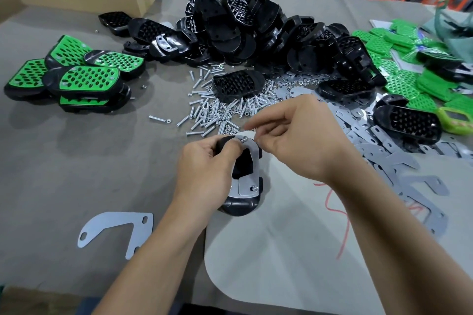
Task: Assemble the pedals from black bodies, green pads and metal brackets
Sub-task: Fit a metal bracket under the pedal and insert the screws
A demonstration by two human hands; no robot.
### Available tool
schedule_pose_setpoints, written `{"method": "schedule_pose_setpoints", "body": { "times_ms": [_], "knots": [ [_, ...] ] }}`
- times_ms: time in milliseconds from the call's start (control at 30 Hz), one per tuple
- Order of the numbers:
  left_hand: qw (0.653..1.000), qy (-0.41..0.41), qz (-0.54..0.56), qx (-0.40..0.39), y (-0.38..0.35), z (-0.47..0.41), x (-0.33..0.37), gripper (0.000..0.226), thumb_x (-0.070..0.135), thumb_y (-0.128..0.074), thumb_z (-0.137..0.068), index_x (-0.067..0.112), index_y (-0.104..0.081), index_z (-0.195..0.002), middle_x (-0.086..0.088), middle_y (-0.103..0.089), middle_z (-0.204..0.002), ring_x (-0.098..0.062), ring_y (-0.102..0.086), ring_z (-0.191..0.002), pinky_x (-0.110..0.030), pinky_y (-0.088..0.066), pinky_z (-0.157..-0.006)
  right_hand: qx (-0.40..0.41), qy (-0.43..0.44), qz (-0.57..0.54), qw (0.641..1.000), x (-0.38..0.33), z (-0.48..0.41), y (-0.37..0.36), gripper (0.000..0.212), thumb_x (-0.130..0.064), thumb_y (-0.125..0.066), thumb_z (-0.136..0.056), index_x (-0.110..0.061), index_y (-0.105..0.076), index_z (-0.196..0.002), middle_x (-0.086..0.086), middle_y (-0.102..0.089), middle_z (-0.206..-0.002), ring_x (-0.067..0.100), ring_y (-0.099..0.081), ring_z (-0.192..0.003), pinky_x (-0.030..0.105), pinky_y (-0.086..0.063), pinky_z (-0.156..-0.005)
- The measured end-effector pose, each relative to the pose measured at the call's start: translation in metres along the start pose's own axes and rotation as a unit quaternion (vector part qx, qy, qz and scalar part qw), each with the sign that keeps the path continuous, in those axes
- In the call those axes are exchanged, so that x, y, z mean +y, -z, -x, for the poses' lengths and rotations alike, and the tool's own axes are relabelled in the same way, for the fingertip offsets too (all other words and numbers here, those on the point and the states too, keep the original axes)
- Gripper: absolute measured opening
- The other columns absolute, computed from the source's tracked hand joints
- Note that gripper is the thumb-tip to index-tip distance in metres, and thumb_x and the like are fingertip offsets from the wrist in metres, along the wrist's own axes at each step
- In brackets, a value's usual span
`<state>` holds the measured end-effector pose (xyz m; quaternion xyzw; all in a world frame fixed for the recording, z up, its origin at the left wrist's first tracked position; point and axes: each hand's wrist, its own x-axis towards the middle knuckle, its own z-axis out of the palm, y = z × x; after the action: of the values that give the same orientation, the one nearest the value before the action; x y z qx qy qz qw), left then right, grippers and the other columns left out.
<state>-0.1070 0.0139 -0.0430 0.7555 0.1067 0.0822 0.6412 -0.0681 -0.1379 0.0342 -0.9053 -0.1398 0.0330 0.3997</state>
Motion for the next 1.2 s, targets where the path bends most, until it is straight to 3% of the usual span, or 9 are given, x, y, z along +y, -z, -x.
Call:
{"method": "schedule_pose_setpoints", "body": {
  "times_ms": [200, 333, 500, 633, 800, 900, 1033, 1133, 1200],
  "knots": [
    [1.000, 0.004, 0.010, 0.005, 0.000, 0.000, 0.000, 0.028, 0.033, -0.062, -0.081, 0.007, -0.058, -0.070, 0.006, -0.041, -0.057, -0.014, -0.036, -0.053, -0.027, -0.030, -0.047, 0.003, -0.019, -0.025, 1.000, 0.012, 0.008, -0.005, 0.031, -0.004, -0.067, -0.080, -0.031, -0.081, -0.072, -0.016, -0.061, -0.049, 0.003, -0.050, -0.042, 0.006, -0.036, -0.047],
    [1.000, 0.009, 0.017, 0.006, 0.000, -0.001, -0.001, 0.028, 0.034, -0.062, -0.081, 0.008, -0.060, -0.071, 0.006, -0.041, -0.058, -0.014, -0.036, -0.053, -0.026, -0.029, -0.047, -0.015, -0.004, -0.086, 0.996, 0.015, 0.010, -0.011, 0.041, -0.002, -0.064, -0.080, -0.035, -0.081, -0.096, -0.007, -0.068, -0.066, 0.010, -0.044, -0.052, 0.012, -0.040, -0.054],
    [0.999, 0.015, 0.030, 0.000, 0.001, 0.001, -0.002, 0.028, 0.034, -0.062, -0.081, 0.007, -0.063, -0.074, 0.002, -0.044, -0.060, -0.015, -0.039, -0.055, -0.030, -0.032, -0.051, 0.028, -0.013, -0.097, 0.995, 0.021, 0.015, -0.016, 0.025, -0.010, -0.074, -0.079, -0.034, -0.081, -0.081, -0.014, -0.063, -0.053, 0.002, -0.045, -0.043, 0.010, -0.036, -0.046],
    [0.999, 0.020, 0.033, 0.000, 0.000, -0.001, -0.002, 0.026, 0.033, -0.062, -0.082, 0.010, -0.065, -0.073, 0.003, -0.046, -0.059, -0.014, -0.040, -0.054, -0.027, -0.032, -0.050, 0.001, 0.011, -0.126, 0.992, 0.020, 0.016, -0.016, 0.036, -0.006, -0.072, -0.079, -0.034, -0.080, -0.100, -0.011, -0.066, -0.064, 0.013, -0.042, -0.052, 0.016, -0.040, -0.052],
    [0.999, 0.028, 0.035, 0.003, 0.000, -0.001, -0.002, 0.028, 0.036, -0.061, -0.079, 0.010, -0.070, -0.079, 0.000, -0.051, -0.062, -0.015, -0.043, -0.057, -0.035, -0.036, -0.057, 0.026, -0.009, -0.106, 0.994, 0.025, 0.015, -0.017, 0.017, -0.013, -0.076, -0.078, -0.030, -0.080, -0.079, -0.014, -0.061, -0.052, 0.003, -0.043, -0.043, 0.012, -0.036, -0.046],
    [0.999, 0.027, 0.039, 0.002, -0.001, -0.001, -0.002, 0.030, 0.038, -0.062, -0.079, 0.010, -0.071, -0.079, -0.001, -0.052, -0.061, -0.015, -0.044, -0.057, -0.034, -0.035, -0.056, -0.005, 0.007, -0.129, 0.992, 0.024, 0.017, -0.019, 0.030, -0.010, -0.074, -0.079, -0.032, -0.079, -0.097, -0.010, -0.067, -0.065, 0.013, -0.044, -0.051, 0.018, -0.041, -0.051],
    [0.999, 0.029, 0.041, -0.001, -0.001, -0.001, -0.002, 0.028, 0.036, -0.062, -0.079, 0.009, -0.070, -0.078, -0.003, -0.050, -0.062, -0.016, -0.042, -0.058, -0.036, -0.035, -0.058, 0.013, -0.006, -0.115, 0.993, 0.025, 0.016, -0.019, 0.022, -0.012, -0.074, -0.078, -0.031, -0.081, -0.086, -0.009, -0.064, -0.056, 0.007, -0.042, -0.044, 0.014, -0.036, -0.047],
    [0.999, 0.028, 0.044, 0.000, -0.001, -0.001, -0.002, 0.029, 0.034, -0.061, -0.079, 0.006, -0.067, -0.077, -0.003, -0.049, -0.062, -0.015, -0.041, -0.058, -0.035, -0.034, -0.058, -0.003, 0.008, -0.134, 0.991, 0.023, 0.018, -0.018, 0.035, -0.010, -0.074, -0.079, -0.033, -0.079, -0.105, -0.007, -0.069, -0.068, 0.018, -0.042, -0.051, 0.019, -0.041, -0.051],
    [0.998, 0.029, 0.047, -0.003, -0.001, -0.002, -0.002, 0.030, 0.035, -0.062, -0.079, 0.005, -0.067, -0.078, -0.005, -0.049, -0.063, -0.016, -0.043, -0.060, -0.036, -0.035, -0.059, -0.015, 0.017, -0.123, 0.992, 0.021, 0.019, -0.020, 0.036, -0.009, -0.072, -0.078, -0.032, -0.079, -0.103, -0.006, -0.070, -0.071, 0.018, -0.043, -0.051, 0.019, -0.042, -0.052]
  ]
}}
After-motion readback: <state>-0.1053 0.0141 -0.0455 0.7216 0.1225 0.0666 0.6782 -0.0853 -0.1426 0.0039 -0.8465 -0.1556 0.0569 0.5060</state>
